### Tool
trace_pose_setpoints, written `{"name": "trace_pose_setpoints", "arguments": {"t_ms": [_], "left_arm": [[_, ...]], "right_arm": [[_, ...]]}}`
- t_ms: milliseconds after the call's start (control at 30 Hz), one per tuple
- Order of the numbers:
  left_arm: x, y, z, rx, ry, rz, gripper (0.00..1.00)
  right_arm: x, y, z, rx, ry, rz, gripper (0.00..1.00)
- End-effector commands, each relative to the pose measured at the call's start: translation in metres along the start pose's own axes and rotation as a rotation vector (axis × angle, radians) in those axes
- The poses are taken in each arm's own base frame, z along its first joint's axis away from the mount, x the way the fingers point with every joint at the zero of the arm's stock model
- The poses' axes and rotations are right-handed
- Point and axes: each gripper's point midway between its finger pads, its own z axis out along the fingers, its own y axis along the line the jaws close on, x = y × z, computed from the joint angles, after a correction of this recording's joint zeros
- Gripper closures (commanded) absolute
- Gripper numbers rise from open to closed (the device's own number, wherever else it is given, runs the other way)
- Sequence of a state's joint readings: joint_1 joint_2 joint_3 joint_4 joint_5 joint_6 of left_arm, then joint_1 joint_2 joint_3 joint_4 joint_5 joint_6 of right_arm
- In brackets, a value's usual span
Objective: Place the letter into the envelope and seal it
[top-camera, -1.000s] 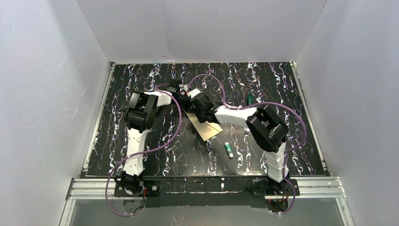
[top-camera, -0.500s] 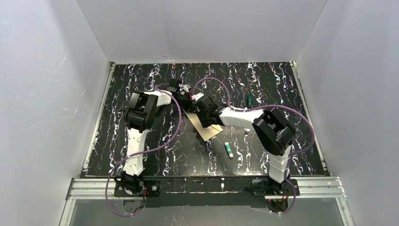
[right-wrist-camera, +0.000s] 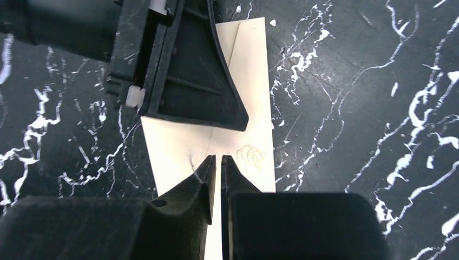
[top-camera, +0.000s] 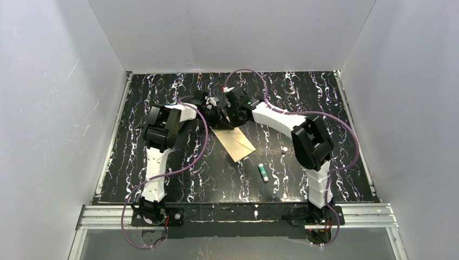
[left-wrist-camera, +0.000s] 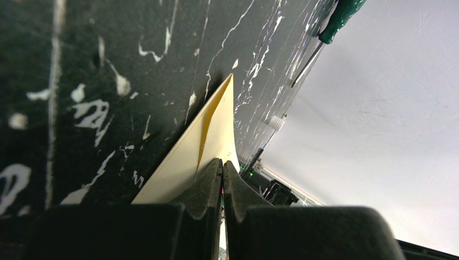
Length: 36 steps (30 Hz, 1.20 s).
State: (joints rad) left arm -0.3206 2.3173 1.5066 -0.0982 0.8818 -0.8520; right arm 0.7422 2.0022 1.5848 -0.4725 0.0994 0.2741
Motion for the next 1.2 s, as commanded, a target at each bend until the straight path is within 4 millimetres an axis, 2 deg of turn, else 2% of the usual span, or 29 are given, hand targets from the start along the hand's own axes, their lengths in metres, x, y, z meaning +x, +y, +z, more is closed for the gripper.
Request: {"name": "trace_pose_setpoints", "arguments": {"t_ms": [0, 233, 400, 567, 667, 800, 1033, 1167], "left_arm": [[0.008, 0.062, 0.004, -0.169, 0.017, -0.2, 1.0], [0.01, 0.063, 0.005, -0.168, 0.022, -0.209, 1.0], [0.01, 0.064, 0.005, -0.172, 0.021, -0.213, 1.0], [0.007, 0.063, 0.005, -0.175, 0.017, -0.213, 1.0], [0.002, 0.061, 0.005, -0.176, 0.01, -0.208, 1.0], [-0.002, 0.059, 0.005, -0.18, 0.006, -0.197, 1.0], [-0.006, 0.062, 0.005, -0.19, 0.002, -0.2, 1.0], [-0.008, 0.062, 0.006, -0.192, 0.0, -0.2, 1.0]], "right_arm": [[0.013, 0.0, 0.021, 0.028, 0.069, -0.02, 0.84], [0.016, 0.005, 0.038, 0.021, 0.063, -0.056, 0.84], [0.031, 0.001, 0.051, 0.069, 0.103, -0.11, 0.84], [0.079, -0.011, 0.049, 0.152, 0.233, -0.182, 0.84], [0.111, -0.018, 0.039, 0.156, 0.297, -0.182, 0.85], [0.142, -0.025, 0.026, 0.146, 0.357, -0.145, 0.85], [0.163, -0.031, 0.018, 0.134, 0.427, -0.129, 0.84], [0.184, -0.045, 0.008, 0.184, 0.49, -0.187, 0.87]]}}
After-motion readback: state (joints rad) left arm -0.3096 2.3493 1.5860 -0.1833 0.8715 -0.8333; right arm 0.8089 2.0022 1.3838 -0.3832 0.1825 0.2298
